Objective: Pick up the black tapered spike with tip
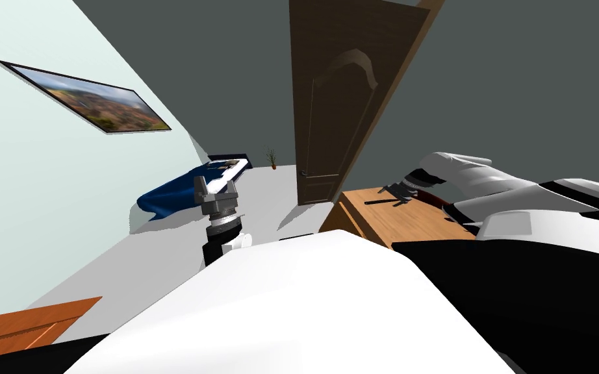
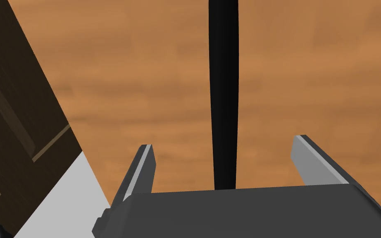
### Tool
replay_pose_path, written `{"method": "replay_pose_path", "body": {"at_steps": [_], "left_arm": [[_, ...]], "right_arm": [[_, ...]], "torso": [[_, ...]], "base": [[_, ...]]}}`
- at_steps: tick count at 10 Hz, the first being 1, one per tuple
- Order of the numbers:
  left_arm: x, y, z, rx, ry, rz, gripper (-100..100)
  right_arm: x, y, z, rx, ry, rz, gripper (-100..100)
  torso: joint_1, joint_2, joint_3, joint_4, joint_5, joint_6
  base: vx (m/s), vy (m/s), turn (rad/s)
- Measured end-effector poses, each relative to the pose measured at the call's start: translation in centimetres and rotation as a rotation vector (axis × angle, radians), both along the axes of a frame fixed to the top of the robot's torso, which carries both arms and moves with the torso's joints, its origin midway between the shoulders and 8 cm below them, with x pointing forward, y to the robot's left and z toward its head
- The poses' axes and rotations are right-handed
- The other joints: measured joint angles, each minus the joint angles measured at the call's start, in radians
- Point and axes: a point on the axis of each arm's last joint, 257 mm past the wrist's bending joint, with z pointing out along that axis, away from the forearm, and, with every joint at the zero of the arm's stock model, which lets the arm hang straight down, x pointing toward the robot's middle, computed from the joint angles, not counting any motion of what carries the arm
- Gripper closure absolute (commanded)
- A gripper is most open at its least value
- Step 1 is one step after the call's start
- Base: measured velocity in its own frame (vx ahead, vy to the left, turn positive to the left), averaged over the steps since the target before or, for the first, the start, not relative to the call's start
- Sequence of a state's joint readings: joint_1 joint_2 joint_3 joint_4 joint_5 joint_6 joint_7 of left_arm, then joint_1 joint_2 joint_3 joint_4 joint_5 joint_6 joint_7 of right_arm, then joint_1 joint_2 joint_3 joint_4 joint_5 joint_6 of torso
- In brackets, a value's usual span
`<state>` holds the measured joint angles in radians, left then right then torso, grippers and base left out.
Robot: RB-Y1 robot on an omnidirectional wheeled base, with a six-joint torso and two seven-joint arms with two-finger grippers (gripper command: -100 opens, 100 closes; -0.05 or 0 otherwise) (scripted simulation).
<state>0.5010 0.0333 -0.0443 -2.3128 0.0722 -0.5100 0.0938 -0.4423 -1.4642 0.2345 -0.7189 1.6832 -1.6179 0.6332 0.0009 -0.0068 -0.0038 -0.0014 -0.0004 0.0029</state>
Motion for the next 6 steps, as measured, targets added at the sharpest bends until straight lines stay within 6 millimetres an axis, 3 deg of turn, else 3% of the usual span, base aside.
{"method": "replay_pose_path", "body": {"at_steps": [2,3,4,6], "left_arm": [[0.0,0.0,0.0,0.000,0.000,0.000,0],[0.0,0.0,0.0,0.000,0.000,0.000,0],[0.0,0.0,0.0,0.000,0.000,0.000,0],[0.0,0.0,0.0,0.000,0.000,0.000,0]], "right_arm": [[-1.1,0.8,-0.5,0.031,0.041,0.003,-100],[-1.2,0.8,-0.6,0.034,0.044,0.004,0],[-1.1,0.8,-0.6,0.033,0.043,0.004,-100],[-0.7,0.9,-1.9,0.033,0.039,0.002,-100]], "torso": [[-0.002,0.001,0.000,0.000,-0.001,0.000],[-0.002,0.001,0.001,0.000,-0.001,0.000],[-0.002,0.002,0.001,0.000,-0.001,0.000],[-0.002,0.003,0.002,0.001,-0.001,0.000]], "base": [[0.006,-0.003,0.003],[0.000,0.000,0.000],[-0.017,0.009,0.020],[-0.031,0.009,0.012]]}}
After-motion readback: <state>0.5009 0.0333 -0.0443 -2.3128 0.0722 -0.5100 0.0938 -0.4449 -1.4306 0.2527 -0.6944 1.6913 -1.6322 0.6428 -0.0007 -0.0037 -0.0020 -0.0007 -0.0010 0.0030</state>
